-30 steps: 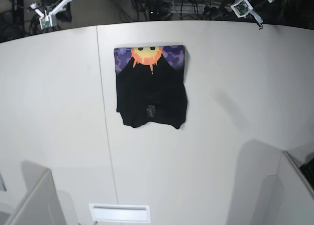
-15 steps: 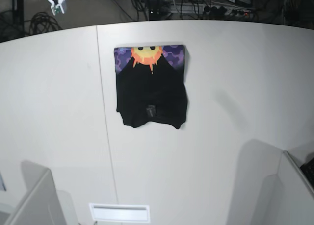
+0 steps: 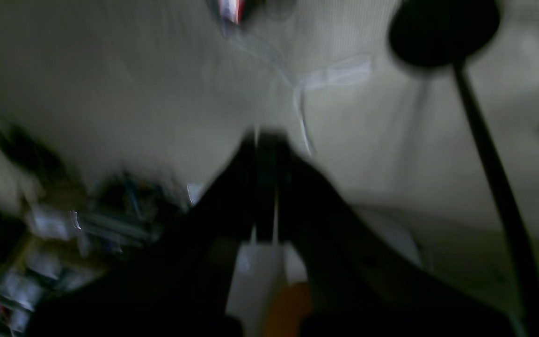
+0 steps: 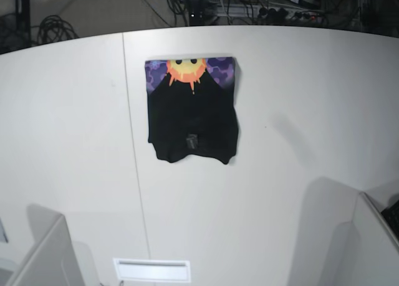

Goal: Fold the T-shirt properly

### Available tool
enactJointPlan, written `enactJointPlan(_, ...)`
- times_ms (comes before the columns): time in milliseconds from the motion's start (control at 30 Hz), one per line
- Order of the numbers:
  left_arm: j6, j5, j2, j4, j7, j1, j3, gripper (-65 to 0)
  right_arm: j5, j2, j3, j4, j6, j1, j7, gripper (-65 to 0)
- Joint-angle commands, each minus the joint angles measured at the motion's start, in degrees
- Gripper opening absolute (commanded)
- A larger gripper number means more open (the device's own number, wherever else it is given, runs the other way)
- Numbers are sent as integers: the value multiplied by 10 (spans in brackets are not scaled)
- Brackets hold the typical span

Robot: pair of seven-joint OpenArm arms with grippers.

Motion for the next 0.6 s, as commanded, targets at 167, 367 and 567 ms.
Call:
enactJointPlan(167, -7, 2, 58, -184, -4, -99, -4, -650, -1, 3, -62, -297, 6, 151, 137, -650)
enactJointPlan(367, 48, 2, 121, -358, -89, -200, 1, -650, -2, -13, -77, -434, 4, 234, 275, -650)
enactJointPlan(567, 94, 2, 149, -468, -128, -288, 2, -650, -3, -30, -77, -435, 3, 262, 281, -650)
